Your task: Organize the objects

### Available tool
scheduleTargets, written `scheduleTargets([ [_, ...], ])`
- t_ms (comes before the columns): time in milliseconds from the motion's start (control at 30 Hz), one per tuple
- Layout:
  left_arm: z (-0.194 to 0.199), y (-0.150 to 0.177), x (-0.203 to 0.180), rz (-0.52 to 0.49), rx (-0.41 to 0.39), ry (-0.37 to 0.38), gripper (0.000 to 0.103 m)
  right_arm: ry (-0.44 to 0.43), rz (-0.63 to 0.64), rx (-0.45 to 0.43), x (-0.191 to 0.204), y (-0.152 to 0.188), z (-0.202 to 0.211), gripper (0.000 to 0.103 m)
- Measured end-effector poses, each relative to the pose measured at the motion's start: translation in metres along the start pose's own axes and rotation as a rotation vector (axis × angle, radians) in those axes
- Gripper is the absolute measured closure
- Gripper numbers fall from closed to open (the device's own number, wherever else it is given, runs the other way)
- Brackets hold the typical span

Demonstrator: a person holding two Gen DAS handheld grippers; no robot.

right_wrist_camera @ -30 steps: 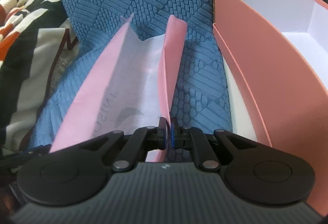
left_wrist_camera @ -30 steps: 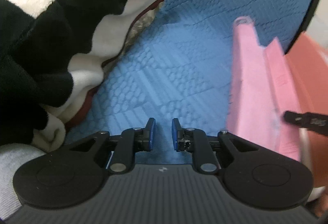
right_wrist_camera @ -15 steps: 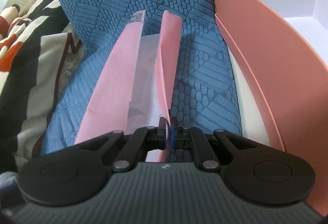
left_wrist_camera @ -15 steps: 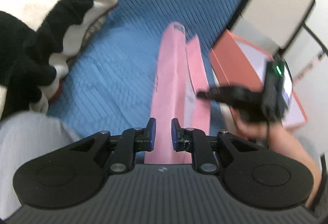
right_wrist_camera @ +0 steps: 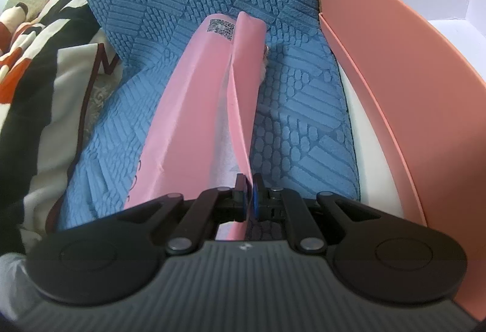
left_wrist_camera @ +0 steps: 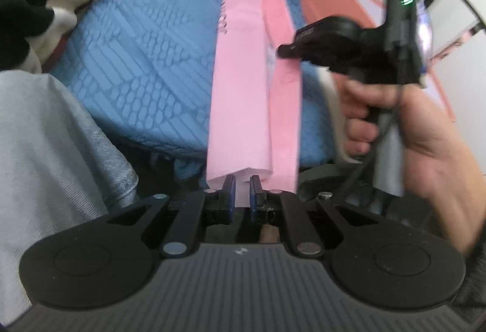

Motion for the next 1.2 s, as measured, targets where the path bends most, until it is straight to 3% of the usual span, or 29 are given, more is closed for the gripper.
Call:
scheduleTargets([
  [233,-0.012,-0.016,0.006,0.031,-0.127,-0.027,0.091,0.019,0.026,0.004,0.003,0.002,-0.002,0.096],
  [367,0.002,-0.027,0.021,0.126,-0.237,-0.011,0.091,0.045,0.052,-0.004,0.005,0.002,-0.001,0.096],
  [500,0.013,-0.040,0.040,0.225,-0.325,-0.048,0.091,0.053,0.079,-0.013,0.009,0.001,0.001,0.096],
  [700,0.005,-0.057,0.046,0.240,-0.355,-0.120,0.090,0.061,0.128,-0.015,0.020,0.006,0.001,0.096],
  [867,-0.008,-0.078,0.043,0.200,-0.363,-0.177,0.090,0.039,0.096,0.000,0.020,0.010,-0.001,0.096],
  [1000,-0.033,-0.097,0.041,0.141,-0.336,-0.232,0.090,0.027,0.072,0.006,0.019,0.013,-0.001,0.096],
  [1200,-0.060,-0.116,0.043,0.068,-0.275,-0.239,0.090,0.004,0.039,0.010,0.020,0.016,-0.003,0.096],
])
Point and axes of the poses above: each gripper's, at about its wrist camera, not at the fingertips, and z roughly against the way its jaws point, x to its left, y to its underside, the point moved 6 cm from there along -z, roughly the way its jaws point, and after that the axes turned 7 degrees about z, right-handed, at the moved point
